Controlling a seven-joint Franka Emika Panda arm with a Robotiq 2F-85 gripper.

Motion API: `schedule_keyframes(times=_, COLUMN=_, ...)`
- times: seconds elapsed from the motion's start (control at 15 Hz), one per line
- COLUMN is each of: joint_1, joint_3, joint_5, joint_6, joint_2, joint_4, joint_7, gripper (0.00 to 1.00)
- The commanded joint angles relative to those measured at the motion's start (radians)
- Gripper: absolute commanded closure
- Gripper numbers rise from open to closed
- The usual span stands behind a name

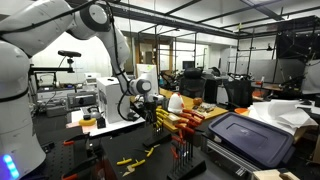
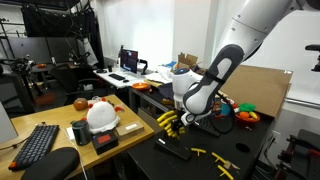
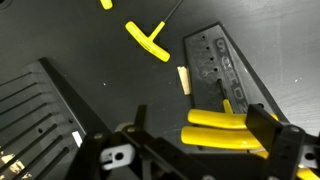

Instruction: Pick up the yellow object tool and put on the table

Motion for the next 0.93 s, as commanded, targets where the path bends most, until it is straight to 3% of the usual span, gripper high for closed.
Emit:
schedule_keyframes(times=0.0, joint_1=-0.033, joint_3=0.028, joint_5=0.012, joint_6=-0.028, joint_2=-0.009, joint_4=0.013, joint_7=0.043, gripper=0.0)
schedule_keyframes(times=0.47, joint_1=-0.052, joint_3=0.045, joint_5=0.024, joint_6=0.002, joint_2=-0.027, joint_4=-0.014, joint_7=0.103, gripper=0.0)
schedule_keyframes(times=0.87, joint_1=-0.109, joint_3=0.088, joint_5=0.081, joint_6=0.039, joint_2=-0.052, joint_4=-0.043, joint_7=0.086, gripper=0.0)
